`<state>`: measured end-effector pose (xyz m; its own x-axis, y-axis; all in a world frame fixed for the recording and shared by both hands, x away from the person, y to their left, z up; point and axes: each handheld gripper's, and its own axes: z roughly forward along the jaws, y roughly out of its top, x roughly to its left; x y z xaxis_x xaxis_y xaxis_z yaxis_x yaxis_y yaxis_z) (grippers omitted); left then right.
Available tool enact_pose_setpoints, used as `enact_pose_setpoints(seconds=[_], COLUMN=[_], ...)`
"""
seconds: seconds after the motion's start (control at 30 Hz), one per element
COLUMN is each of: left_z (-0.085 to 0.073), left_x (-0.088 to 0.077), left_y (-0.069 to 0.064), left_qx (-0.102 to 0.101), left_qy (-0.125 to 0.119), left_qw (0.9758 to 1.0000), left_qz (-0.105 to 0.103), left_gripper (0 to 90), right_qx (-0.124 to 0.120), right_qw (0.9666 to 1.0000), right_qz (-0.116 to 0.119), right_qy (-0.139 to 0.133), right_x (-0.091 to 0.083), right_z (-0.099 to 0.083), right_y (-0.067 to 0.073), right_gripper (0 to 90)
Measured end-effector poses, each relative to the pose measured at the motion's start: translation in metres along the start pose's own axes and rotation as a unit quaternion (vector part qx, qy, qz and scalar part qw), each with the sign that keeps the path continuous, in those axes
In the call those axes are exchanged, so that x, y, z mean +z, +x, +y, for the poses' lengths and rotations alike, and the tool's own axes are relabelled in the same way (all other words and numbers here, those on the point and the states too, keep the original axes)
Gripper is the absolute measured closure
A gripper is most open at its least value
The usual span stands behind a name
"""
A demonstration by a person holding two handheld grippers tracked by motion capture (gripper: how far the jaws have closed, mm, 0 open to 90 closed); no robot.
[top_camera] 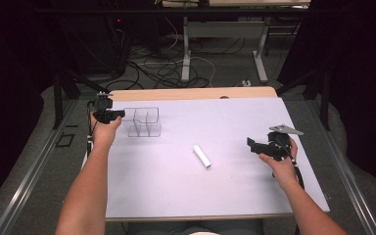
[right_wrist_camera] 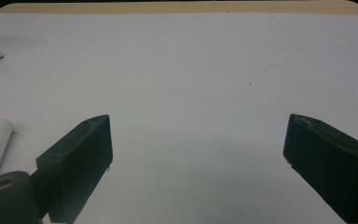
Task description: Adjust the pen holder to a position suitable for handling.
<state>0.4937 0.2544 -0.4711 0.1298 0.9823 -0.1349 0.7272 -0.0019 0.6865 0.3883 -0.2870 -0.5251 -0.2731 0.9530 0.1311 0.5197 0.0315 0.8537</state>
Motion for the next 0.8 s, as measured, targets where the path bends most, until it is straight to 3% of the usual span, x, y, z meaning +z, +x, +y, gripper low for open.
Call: enact_pose_setpoints(seconds=[0.27,0.3,0.47,0.53,0.67,0.7,0.8], left_z=[-0.001,-0.001,-0.002,-0.001,-0.002,-0.002,-0.002], left_x=[0.000,0.000,0.000,0.000,0.001,0.000,0.000], left_y=[-0.003,-0.003,-0.007,-0.007,-0.011,-0.011,-0.016], left_qx=[0.001,0.007,-0.006,0.002,-0.013,-0.006,-0.010], left_qy=[0.005,0.011,0.010,0.015,0.013,0.018,0.017], left_qw=[1.0000,0.9999,0.9999,0.9999,0.9998,0.9998,0.9998], left_qz=[-0.007,-0.004,0.002,0.008,-0.005,-0.004,-0.008], left_gripper=[86.3,86.6,87.4,87.5,87.5,87.5,87.5], right_qx=[0.002,0.005,0.006,0.007,0.000,0.000,0.000], right_qw=[1.0000,1.0000,1.0000,0.9999,1.0000,1.0000,1.0000], right_qz=[0.000,0.001,0.000,0.000,0.001,0.001,0.002], right_qy=[0.002,0.004,0.007,0.008,0.007,0.007,0.008], right_x=[0.001,0.001,0.001,0.001,0.002,0.002,0.002], right_z=[0.000,0.000,-0.001,-0.001,-0.001,-0.001,-0.001], right_y=[0.000,0.000,0.001,0.001,0.001,0.001,0.001], right_gripper=[7.5,7.5,10.3,10.3,10.3,10.3,10.4])
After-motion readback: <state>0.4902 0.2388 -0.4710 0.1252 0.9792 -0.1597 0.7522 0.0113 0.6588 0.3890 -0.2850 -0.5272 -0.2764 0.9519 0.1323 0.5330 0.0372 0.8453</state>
